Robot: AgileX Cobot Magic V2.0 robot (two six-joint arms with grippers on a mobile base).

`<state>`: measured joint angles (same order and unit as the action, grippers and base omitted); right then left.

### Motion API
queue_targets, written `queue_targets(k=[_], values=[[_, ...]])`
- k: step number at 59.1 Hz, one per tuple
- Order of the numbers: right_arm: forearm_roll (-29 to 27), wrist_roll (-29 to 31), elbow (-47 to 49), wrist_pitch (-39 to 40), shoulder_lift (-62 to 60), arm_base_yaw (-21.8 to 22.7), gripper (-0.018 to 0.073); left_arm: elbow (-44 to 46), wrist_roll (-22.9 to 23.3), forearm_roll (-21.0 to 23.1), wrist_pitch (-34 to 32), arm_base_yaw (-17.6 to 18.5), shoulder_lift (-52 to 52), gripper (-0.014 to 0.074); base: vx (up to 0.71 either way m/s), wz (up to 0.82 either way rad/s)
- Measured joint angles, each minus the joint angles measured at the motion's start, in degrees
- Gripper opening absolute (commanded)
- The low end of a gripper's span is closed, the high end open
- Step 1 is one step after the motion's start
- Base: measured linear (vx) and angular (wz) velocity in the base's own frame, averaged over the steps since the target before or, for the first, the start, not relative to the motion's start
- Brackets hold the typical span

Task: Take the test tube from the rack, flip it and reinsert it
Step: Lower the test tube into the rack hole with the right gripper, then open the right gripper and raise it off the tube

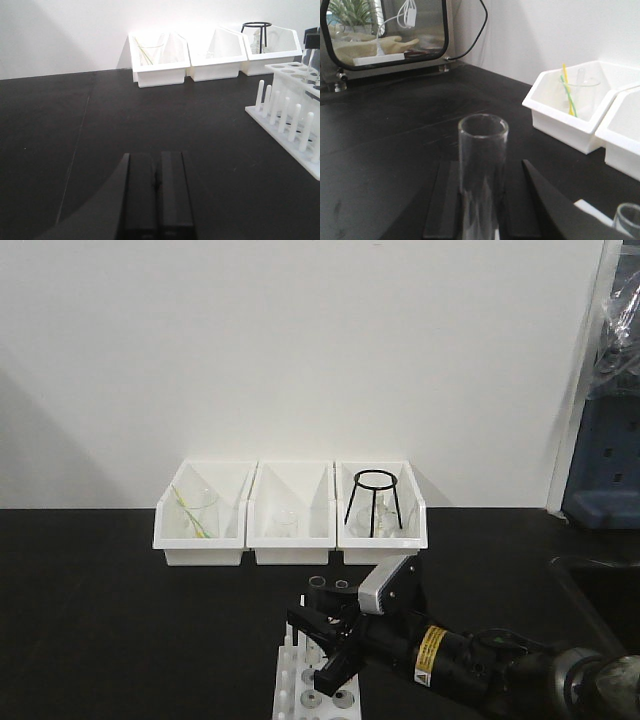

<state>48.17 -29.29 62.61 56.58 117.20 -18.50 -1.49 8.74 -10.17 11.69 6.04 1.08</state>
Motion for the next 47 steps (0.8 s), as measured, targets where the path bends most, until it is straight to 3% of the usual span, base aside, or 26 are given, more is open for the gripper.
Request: queue_targets(k=[16, 24, 32, 47], values=[[0.25, 0.00, 0.00, -0.03, 1.32, 0.00, 0.0001, 0.00, 0.00, 0.00, 0.00, 0.00, 0.00, -0.0007, 0.00, 0.00], [0.25, 0.00, 0.00, -0.03, 1.99, 0.00, 0.0050, 0.00, 0.00, 0.00, 0.00, 0.00, 0.00, -0.0007, 0.00, 0.00], [0.25, 0.00, 0.00, -0.03, 1.97, 0.00, 0.0148, 0.00, 0.00, 0.00, 0.00, 0.00, 0.00, -0.0007, 0.00, 0.00], [0.25, 0.00, 0.00, -0.03, 1.97, 0.00, 0.0414, 0.00, 0.00, 0.00, 0.00, 0.00, 0.00, -0.0007, 0.00, 0.00]])
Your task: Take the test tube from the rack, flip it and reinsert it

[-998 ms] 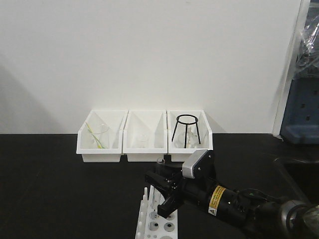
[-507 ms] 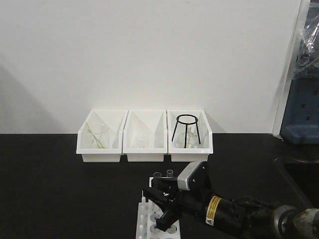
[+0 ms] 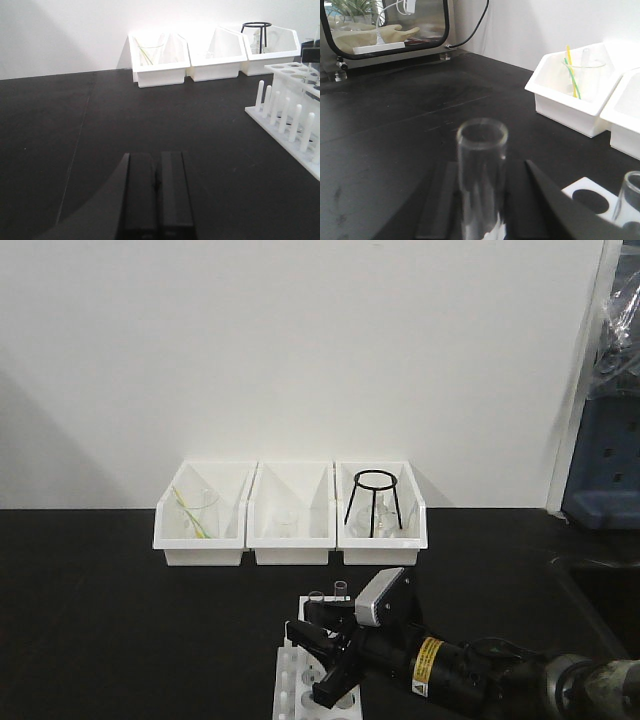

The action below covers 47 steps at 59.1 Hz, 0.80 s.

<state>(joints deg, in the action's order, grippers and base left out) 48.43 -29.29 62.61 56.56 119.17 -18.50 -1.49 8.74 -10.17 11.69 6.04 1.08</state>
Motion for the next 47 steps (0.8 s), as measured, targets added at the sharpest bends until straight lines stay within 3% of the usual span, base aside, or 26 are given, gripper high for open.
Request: queue_targets(k=[9, 19, 25, 30, 36, 47], values=[[0.00, 0.00, 0.00, 0.41, 0.00, 0.00, 0.0512, 0.00, 0.00, 0.00, 0.00, 0.00, 0.00, -0.0007, 0.00, 0.00], [0.12, -0.21, -0.06, 0.68, -2.74, 0.00, 0.0494, 0.00, 0.00, 0.00, 0.00, 0.00, 0.00, -0.0007, 0.00, 0.00], [0.27, -1.95, -0.06, 0.11, -8.10, 0.07, 0.0391, 0.00, 0.00, 0.00, 0.00, 0.00, 0.00, -0.0007, 0.00, 0.00], [1.82, -6.18, -0.06, -1.66, -13.91, 0.64, 0.0218, 0.00, 0.00, 0.00, 0.00, 0.00, 0.00, -0.0007, 0.00, 0.00], [8.51, -16.20, -0.06, -4.80, -22.05, 2.48, -0.0018, 0.00, 0.00, 0.00, 0.00, 0.00, 0.00, -0.0007, 0.00, 0.00], [29.24, -36.82, -0.06, -7.35, -35.33, 7.42, -0.0013, 0.00, 0.00, 0.00, 0.00, 0.00, 0.00, -0.0007, 0.00, 0.00]])
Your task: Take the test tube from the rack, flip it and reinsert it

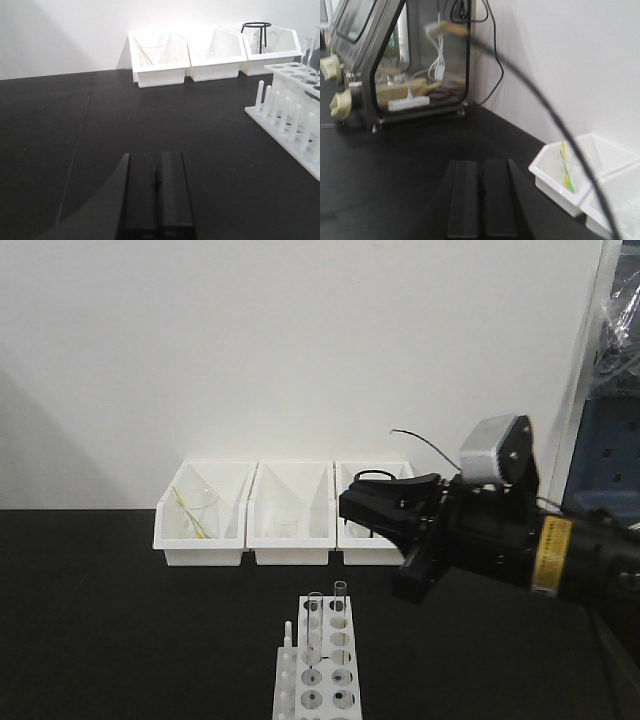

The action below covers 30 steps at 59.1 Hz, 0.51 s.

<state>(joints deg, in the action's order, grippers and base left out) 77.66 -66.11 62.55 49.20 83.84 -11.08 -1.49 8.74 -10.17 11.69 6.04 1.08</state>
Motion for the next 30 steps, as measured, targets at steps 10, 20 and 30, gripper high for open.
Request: queue_targets(k=[10, 20, 30], values=[[14.75, -14.43, 0.00, -2.05, -8.54, 4.16, -0.0013, 0.00, 0.00, 0.00, 0.00, 0.00, 0.00, -0.0007, 0.00, 0.00], [21.76, -22.50, -0.79, -4.29, -13.19, 4.78, -0.0013, 0.00, 0.00, 0.00, 0.00, 0.00, 0.00, -0.0007, 0.00, 0.00], [22.57, -24.04, -8.00, -8.74, -18.91, 4.83, -0.0013, 0.00, 0.00, 0.00, 0.00, 0.00, 0.00, -0.0007, 0.00, 0.00]])
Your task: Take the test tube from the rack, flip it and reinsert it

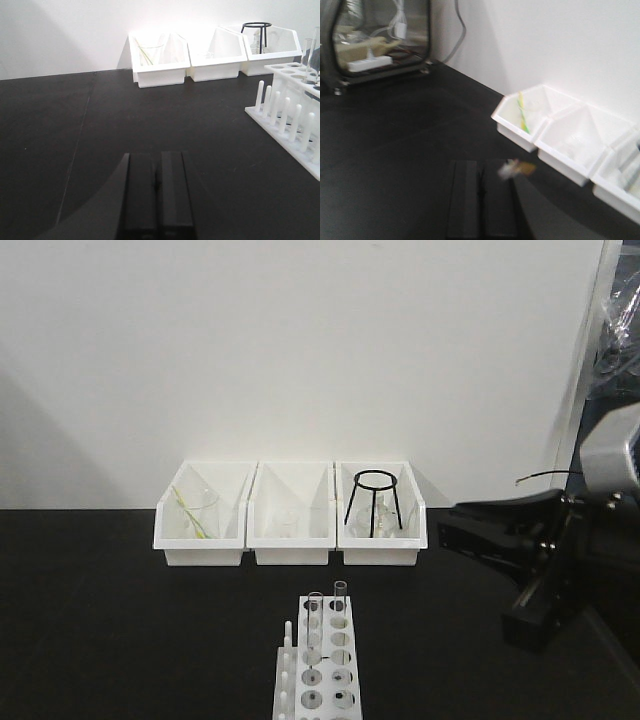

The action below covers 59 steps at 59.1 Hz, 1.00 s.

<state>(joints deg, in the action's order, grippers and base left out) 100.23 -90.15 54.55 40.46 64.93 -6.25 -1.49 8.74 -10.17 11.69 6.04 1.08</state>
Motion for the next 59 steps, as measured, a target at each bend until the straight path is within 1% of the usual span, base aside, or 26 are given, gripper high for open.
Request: queue_targets(k=[7, 19, 40, 59], values=[[0.12, -0.15, -5.75, -2.96, -4.68, 0.00, -0.0013, 0.00, 0.00, 0.00, 0.00, 0.00, 0.00, -0.0007, 0.00, 0.00], [0.22, -0.15, -10.44, -3.28, -13.04, 0.00, -0.0013, 0.00, 0.00, 0.00, 0.00, 0.00, 0.00, -0.0007, 0.00, 0.00], [0.42, -0.15, -10.67, -2.87, -21.18, 0.00, -0.0013, 0.00, 0.00, 0.00, 0.00, 0.00, 0.00, -0.0007, 0.00, 0.00], [0.37, -0.18, -10.67, -2.97, -21.88, 0.00, -0.0013, 0.00, 0.00, 0.00, 0.00, 0.00, 0.00, -0.0007, 0.00, 0.00]])
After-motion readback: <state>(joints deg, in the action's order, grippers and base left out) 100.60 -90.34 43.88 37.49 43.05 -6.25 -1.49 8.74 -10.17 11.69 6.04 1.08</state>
